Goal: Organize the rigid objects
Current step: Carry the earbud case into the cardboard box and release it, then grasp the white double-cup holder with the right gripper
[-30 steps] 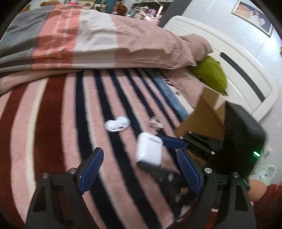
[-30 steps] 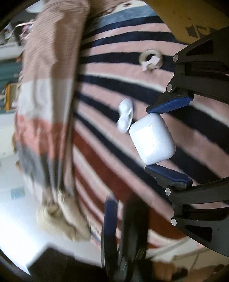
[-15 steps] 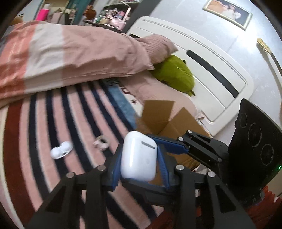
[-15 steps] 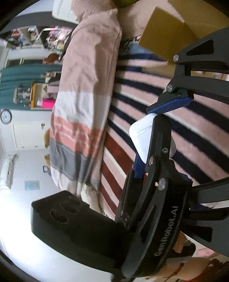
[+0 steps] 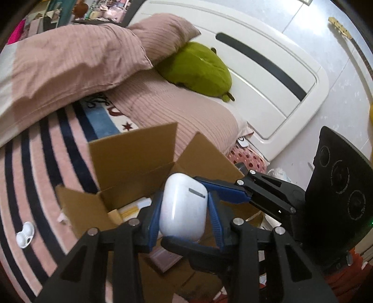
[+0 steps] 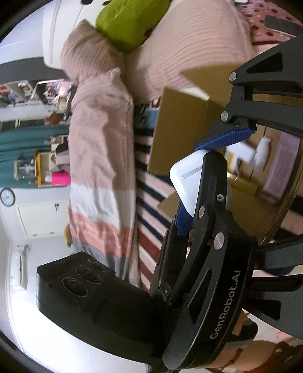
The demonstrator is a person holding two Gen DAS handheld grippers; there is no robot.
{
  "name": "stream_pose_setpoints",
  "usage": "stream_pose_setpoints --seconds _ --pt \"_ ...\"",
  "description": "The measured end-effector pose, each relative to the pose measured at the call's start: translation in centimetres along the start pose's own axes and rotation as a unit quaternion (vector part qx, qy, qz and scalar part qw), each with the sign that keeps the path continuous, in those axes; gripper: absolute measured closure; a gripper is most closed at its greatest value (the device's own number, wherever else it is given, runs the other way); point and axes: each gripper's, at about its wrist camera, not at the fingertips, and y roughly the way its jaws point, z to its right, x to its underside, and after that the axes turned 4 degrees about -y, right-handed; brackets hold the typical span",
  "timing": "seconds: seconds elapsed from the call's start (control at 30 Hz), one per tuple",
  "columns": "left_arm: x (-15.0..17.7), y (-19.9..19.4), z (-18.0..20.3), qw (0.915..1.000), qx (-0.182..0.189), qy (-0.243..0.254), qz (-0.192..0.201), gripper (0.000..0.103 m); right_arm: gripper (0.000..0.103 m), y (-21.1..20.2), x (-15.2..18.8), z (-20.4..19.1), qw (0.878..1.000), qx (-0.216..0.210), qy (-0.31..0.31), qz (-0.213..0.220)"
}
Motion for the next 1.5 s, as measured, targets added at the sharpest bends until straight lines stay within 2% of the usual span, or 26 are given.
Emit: stream_pose_setpoints --seconds 0.1,0.17,0.23,0.37,0.43,0.6,0.8,0.97,1.1,1.23,1.3,1.4,1.5 --pt "-0.2 1.0 0.4 0.9999 -0.006 0.004 -0.008 0.067 0.048 -0.1 0.6 1.5 1.0 0.003 0.012 -0.009" --pt "-0.3 1.6 0.6 0.9998 -0.012 0.008 -0.014 0.055 0.048 0.1 0.8 2.0 1.0 0.005 0.019 -0.019" --pt "-0.3 1.5 0.9 0.9996 -0.021 0.015 -0.008 0.038 0.045 0.5 0.9 2.2 0.999 0.009 0.016 -0.032" --pt "0.0 0.3 0.9 0.9992 -0.036 0.018 0.004 0.026 0.034 0.6 1.0 1.8 0.999 0.01 0.007 -0.038" --pt "0.2 -0.8 0.7 0.9987 -0.046 0.02 0.015 0.023 0.034 0.4 0.9 1.5 0.999 0.014 0.001 -0.035" --pt "1.3 -4.0 0.4 0.9963 -0.07 0.024 0.043 0.019 0.033 -0.3 0.5 0.7 0.999 0.011 -0.003 -0.034" --pt "3.2 -8.7 -1.5 0.9917 -0.101 0.014 0.078 0.018 0.033 -1.3 -0.5 -2.3 0.999 0.007 -0.032 -0.023" --pt "5.3 -13.4 -4.0 0.9851 -0.134 -0.003 0.107 0.018 0.033 -0.8 -2.2 -6.8 0.998 -0.01 -0.068 -0.01" --pt "7.5 -17.5 -7.4 0.9746 -0.178 -0.028 0.132 0.018 0.033 0.9 -3.6 -11.4 0.994 -0.05 -0.096 -0.001" --pt "9.9 -20.2 -11.5 0.9563 -0.238 -0.067 0.155 0.018 0.033 4.0 -4.1 -15.9 0.988 -0.093 -0.123 -0.004" --pt "11.3 -21.0 -13.7 0.9473 -0.264 -0.086 0.159 0.018 0.033 6.9 -3.7 -17.7 0.986 -0.109 -0.125 -0.026" --pt "12.9 -20.8 -16.0 0.9447 -0.269 -0.106 0.154 0.018 0.033 10.9 -3.1 -18.2 0.985 -0.125 -0.1 -0.057" --pt "14.1 -19.7 -17.8 0.945 -0.267 -0.121 0.146 0.018 0.033 15.7 -2.0 -17.5 0.989 -0.103 -0.068 -0.079"
